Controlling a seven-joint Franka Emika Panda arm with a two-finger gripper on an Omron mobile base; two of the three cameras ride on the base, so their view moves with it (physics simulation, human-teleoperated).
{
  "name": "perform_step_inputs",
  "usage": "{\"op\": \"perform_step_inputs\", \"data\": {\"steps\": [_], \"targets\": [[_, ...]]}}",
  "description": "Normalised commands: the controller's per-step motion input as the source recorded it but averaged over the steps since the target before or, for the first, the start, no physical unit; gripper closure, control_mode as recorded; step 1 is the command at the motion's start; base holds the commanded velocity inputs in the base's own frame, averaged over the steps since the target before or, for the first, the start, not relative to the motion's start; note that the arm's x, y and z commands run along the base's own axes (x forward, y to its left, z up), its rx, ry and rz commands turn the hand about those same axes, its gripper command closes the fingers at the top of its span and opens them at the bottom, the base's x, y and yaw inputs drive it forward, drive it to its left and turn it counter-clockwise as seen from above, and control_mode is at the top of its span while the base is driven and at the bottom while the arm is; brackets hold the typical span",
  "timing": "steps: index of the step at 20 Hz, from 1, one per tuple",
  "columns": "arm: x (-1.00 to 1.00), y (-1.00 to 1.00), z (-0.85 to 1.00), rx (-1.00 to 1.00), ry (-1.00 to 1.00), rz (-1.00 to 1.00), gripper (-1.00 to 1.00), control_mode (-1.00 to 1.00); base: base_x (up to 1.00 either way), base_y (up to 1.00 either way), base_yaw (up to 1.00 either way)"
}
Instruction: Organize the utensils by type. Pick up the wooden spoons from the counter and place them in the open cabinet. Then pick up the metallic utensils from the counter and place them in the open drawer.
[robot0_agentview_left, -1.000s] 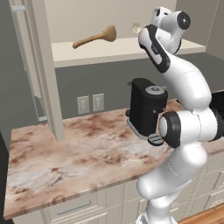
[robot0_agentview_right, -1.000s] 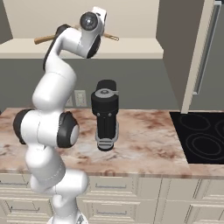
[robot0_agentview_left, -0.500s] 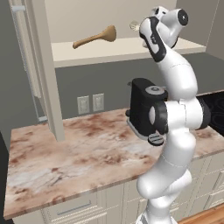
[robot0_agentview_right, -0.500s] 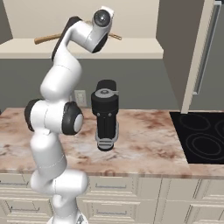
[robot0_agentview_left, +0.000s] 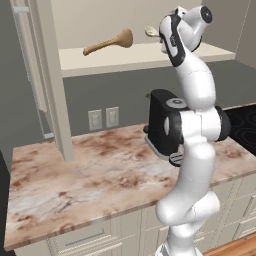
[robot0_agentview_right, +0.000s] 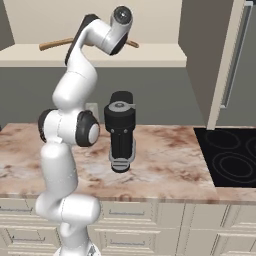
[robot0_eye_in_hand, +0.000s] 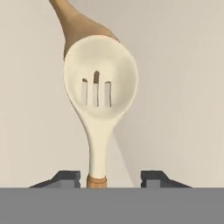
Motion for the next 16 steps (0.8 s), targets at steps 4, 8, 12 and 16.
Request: {"op": "perform_step_inputs", "data": {"steps": [4,8,12,16], "targets": [[0.42,0.02,-0.39,0.0,0.1,0.04,-1.0,-1.0,0.0,0.0,0.0],[0.08,0.0,-0.35,0.0,0.01,0.05,-1.0,-1.0,0.0,0.0,0.0],[0.0,0.0,-0.3,0.0,0.0,0.08,-1.0,-1.0,0.0,0.0,0.0],[0.0,0.0,-0.25,0.0,0.0,0.06,-1.0,-1.0,0.0,0.0,0.0]]}}
